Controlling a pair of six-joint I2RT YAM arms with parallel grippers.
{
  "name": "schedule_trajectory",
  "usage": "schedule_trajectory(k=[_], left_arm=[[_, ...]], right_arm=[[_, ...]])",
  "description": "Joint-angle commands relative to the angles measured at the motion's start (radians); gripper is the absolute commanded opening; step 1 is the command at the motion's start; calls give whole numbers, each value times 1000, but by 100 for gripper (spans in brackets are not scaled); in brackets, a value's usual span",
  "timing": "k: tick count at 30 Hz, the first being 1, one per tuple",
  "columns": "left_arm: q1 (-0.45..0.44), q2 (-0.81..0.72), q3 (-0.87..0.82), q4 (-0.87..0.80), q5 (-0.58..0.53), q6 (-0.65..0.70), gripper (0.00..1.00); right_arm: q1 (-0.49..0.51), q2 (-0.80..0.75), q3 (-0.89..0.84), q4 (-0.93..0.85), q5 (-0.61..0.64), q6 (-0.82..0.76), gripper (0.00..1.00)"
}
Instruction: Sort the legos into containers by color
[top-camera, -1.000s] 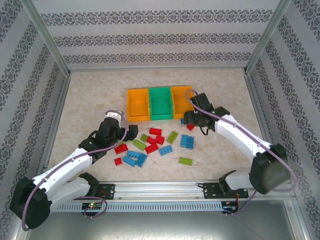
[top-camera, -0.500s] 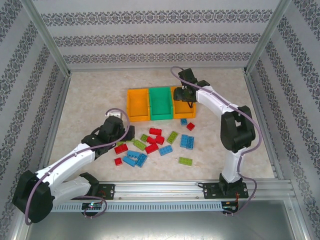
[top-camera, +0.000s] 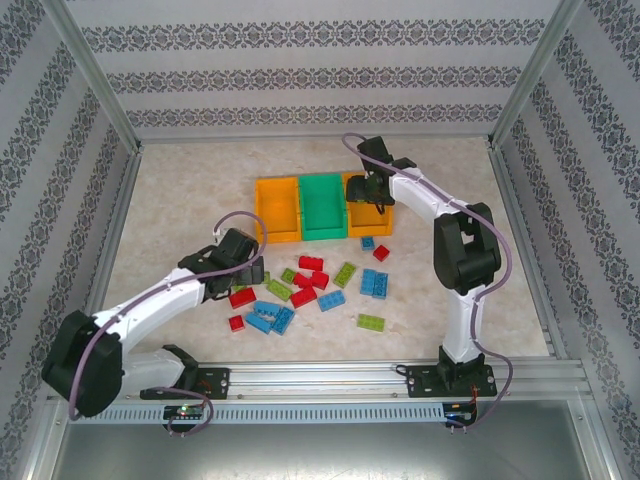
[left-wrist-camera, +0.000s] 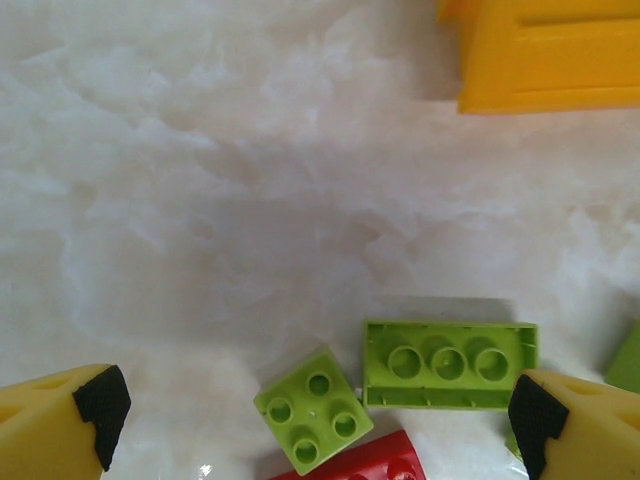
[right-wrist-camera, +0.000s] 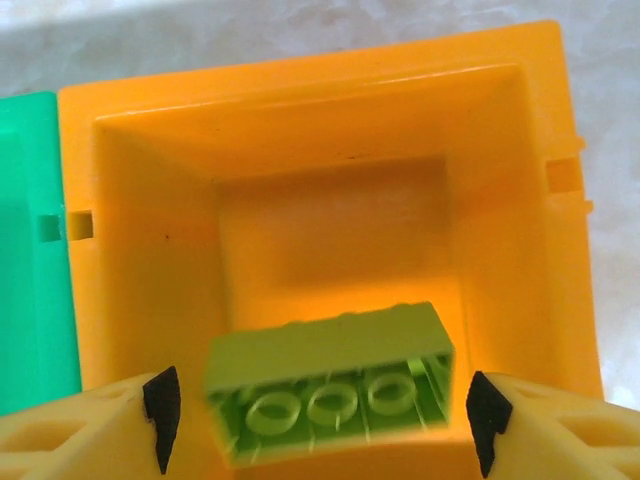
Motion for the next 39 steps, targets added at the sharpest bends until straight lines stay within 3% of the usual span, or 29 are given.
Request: schedule_trajectory(k=[1, 5, 14, 25, 39], left_arm=[[14, 30, 32, -62, 40, -39, 99], [14, 47, 44, -37, 61, -26, 99], [13, 107, 91, -5, 153, 14, 98], [11, 215, 144, -13, 158, 35, 96], [12, 281, 156, 27, 188, 50, 89]], right_arm=[[7, -11, 3, -4, -25, -33, 82], [23, -39, -6, 7, -27, -64, 92], [37, -139, -115, 75, -59, -48, 98], [-4, -351, -353, 161, -55, -37, 98], [-53, -441, -493, 188, -70, -37, 98]])
